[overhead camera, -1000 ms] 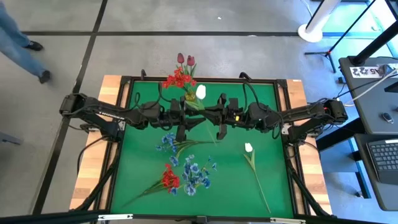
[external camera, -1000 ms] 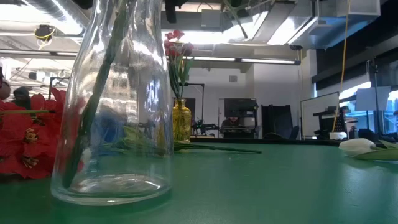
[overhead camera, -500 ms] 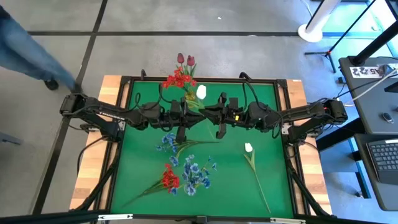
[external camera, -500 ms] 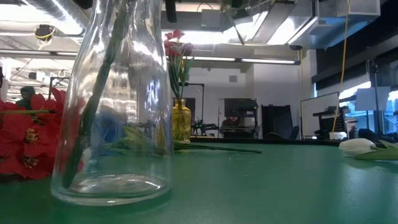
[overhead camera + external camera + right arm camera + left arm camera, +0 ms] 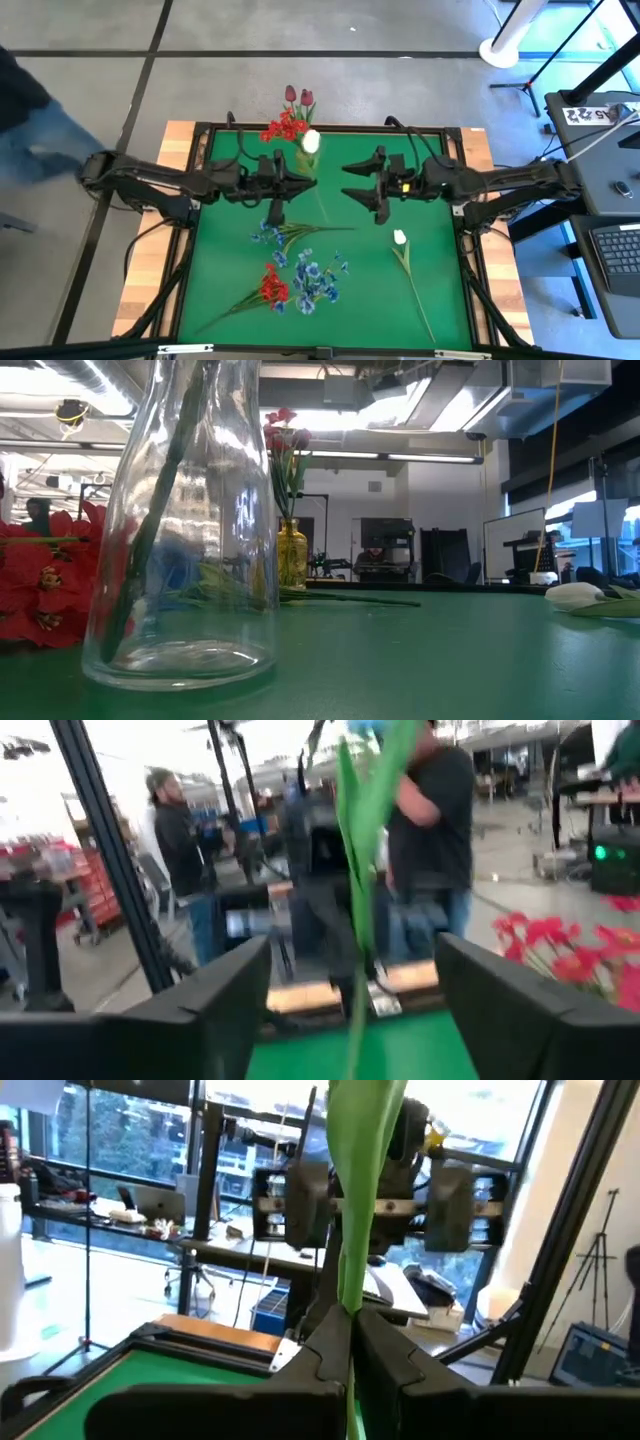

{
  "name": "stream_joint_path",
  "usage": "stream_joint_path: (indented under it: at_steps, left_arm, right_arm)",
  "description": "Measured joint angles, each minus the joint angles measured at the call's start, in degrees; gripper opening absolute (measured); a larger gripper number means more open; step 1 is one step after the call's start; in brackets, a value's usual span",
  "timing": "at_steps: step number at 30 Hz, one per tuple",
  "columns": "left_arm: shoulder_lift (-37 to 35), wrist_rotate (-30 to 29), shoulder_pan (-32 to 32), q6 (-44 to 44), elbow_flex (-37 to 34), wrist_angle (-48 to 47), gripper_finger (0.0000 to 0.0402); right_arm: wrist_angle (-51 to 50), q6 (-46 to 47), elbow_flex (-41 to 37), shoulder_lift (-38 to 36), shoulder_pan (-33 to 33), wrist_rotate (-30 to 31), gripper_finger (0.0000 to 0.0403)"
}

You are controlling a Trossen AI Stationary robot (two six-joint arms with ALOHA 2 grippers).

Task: Sort flowers into vase by color
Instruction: Put the top white tulip into the transparent vase

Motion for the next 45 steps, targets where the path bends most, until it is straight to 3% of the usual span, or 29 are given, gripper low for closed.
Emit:
stream_joint_path:
  at_steps: [5,10,19,27,32,34,40,45]
  left_arm:
    - [-8.89,0.04,-3.83,0.05,0.02,-7.17,0.0]
    - [-17.22,0.13,-12.34,0.01,0.04,-13.58,0.0]
    - [-20.45,0.09,-29.42,0.82,0.06,-13.87,0.0]
    - [-14.56,-5.33,-39.03,6.85,0.06,-11.59,0.0]
    - [-7.83,-21.18,-42.14,10.42,0.04,-10.99,0.0]
    - [-4.75,-24.81,-42.1,10.33,0.04,-9.84,0.0]
    - [3.59,-25.09,-41.72,11.9,0.04,0.78,0.0]
    - [5.97,-25.04,-40.69,11.83,0.04,3.71,0.0]
  right_arm:
    - [-14.44,1.98,0.0,-5.03,0.01,3.81,0.0299]
    - [-27.61,5.54,-0.11,-5.87,0.01,9.81,0.0287]
    - [-27.53,7.28,-5.55,-5.88,-0.01,15.12,0.0252]
    - [-22.61,9.13,-11.47,-5.86,-0.05,16.11,0.0237]
    - [-21.4,10.44,-13.58,-5.86,-0.05,16.1,0.0237]
    - [-21.28,11.05,-14.05,-5.86,-0.05,16.11,0.0237]
    - [-21.21,11.85,-14.6,-5.86,-0.05,16.11,0.0237]
    - [-21.14,11.83,-14.6,-5.86,-0.05,16.11,0.0237]
